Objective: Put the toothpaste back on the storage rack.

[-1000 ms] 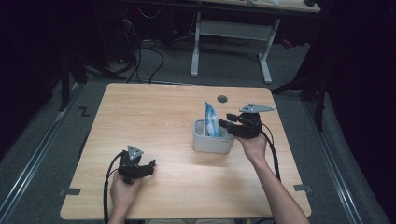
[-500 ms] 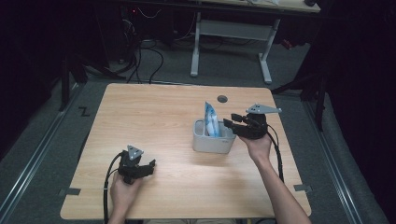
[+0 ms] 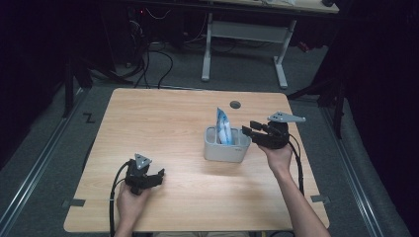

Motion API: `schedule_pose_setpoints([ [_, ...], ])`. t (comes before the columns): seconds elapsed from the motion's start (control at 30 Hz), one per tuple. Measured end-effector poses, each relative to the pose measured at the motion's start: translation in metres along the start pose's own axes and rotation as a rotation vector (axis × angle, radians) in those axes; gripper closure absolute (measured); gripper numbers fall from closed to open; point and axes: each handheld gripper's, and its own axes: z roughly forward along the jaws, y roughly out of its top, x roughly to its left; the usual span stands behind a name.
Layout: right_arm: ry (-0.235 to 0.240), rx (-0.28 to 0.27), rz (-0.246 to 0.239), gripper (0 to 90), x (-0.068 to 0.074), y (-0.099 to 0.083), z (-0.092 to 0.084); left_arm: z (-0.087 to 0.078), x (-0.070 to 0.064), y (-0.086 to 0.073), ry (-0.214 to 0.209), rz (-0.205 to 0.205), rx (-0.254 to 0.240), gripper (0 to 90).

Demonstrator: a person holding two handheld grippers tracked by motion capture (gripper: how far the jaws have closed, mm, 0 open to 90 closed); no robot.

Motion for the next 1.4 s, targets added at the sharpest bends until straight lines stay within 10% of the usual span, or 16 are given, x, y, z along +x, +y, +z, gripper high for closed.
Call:
schedule_pose_setpoints([
  [1.4,-0.042,-0.068,0.090,54.8,-0.026,-0.033,-0.046,0.000,0.000,0.000,0.000,-0.001,0.000,25.3],
])
